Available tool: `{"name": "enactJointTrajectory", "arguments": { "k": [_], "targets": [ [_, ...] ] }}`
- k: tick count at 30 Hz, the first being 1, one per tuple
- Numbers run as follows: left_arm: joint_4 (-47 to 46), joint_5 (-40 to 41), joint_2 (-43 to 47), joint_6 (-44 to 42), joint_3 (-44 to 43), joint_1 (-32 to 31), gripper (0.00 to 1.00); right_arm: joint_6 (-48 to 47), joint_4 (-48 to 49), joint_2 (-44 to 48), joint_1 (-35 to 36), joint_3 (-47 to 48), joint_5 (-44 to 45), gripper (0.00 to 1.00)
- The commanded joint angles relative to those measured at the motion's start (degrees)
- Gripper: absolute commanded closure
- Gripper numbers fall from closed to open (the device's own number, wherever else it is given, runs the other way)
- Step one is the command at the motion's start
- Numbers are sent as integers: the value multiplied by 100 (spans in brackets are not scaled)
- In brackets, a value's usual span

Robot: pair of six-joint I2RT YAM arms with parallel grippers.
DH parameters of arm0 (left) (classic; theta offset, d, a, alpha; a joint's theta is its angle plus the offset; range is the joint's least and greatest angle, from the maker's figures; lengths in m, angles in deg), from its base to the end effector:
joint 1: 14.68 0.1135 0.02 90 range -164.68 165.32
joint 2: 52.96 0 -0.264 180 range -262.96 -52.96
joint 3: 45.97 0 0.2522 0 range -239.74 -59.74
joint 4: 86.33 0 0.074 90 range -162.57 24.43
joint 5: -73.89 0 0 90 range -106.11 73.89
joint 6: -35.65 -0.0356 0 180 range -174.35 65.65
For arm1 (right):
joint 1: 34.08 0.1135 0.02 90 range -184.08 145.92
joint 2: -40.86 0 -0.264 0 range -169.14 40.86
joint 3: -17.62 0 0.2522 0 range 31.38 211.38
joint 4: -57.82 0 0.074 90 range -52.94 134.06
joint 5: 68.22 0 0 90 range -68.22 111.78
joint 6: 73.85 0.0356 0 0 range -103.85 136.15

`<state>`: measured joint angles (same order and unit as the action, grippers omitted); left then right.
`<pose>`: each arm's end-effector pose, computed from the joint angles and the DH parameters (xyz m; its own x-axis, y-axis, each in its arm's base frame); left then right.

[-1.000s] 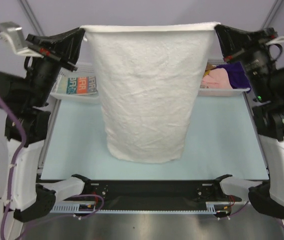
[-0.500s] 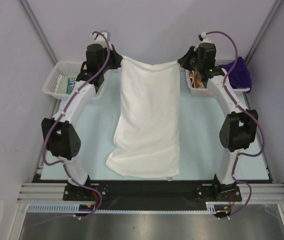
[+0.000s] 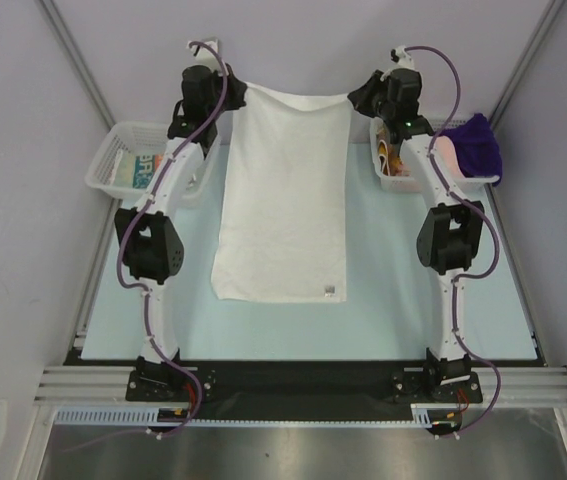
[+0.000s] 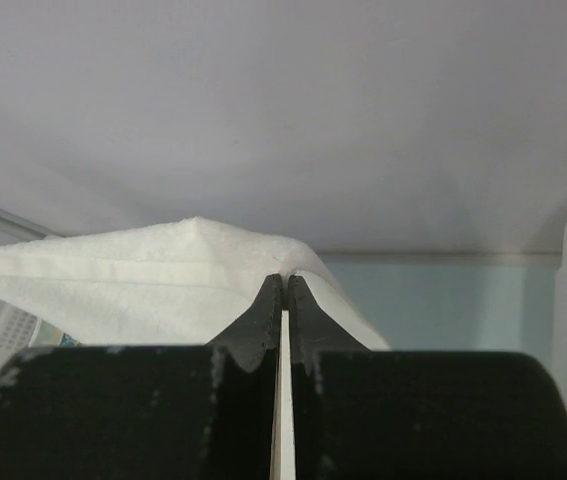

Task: Fold and stack the towels
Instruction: Fold the towel

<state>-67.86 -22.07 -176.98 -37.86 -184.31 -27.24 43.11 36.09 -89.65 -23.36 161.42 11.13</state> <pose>0.5079 -0.1169 0.3868 -0.1578 -0.2541 -0.9542 0.2843 0.9137 -0.2903 0.5340 0.1078 0.3562 -0.2929 0.3980 -0.8694 -0.2577 0.8428 0.4726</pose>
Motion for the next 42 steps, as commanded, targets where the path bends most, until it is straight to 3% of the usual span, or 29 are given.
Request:
{"name": "enactJointTrajectory", "arguments": {
  "k": [1,6,12,24,31,42],
  "targets": [
    [-278,-2,-156,3,-375,122,100,55,120,-342,-35,558,-95,100],
    [-304,-107,-26,12,54,218,100,204,427,7,-9,-231,-113,100],
    [-647,-55,860,30,1803,210,100,442,909,992,44,-2208,-86,100],
    [30,516,2760,407,4862,122,100,784,840,2996,483,-5477,-130,100],
    [302,868,3613,609,6180,-19,100,723,489,3682,966,-6471,151,100],
    [179,1149,4589,944,7429,-309,100,767,314,4403,1169,-7413,459,100]
  ]
}}
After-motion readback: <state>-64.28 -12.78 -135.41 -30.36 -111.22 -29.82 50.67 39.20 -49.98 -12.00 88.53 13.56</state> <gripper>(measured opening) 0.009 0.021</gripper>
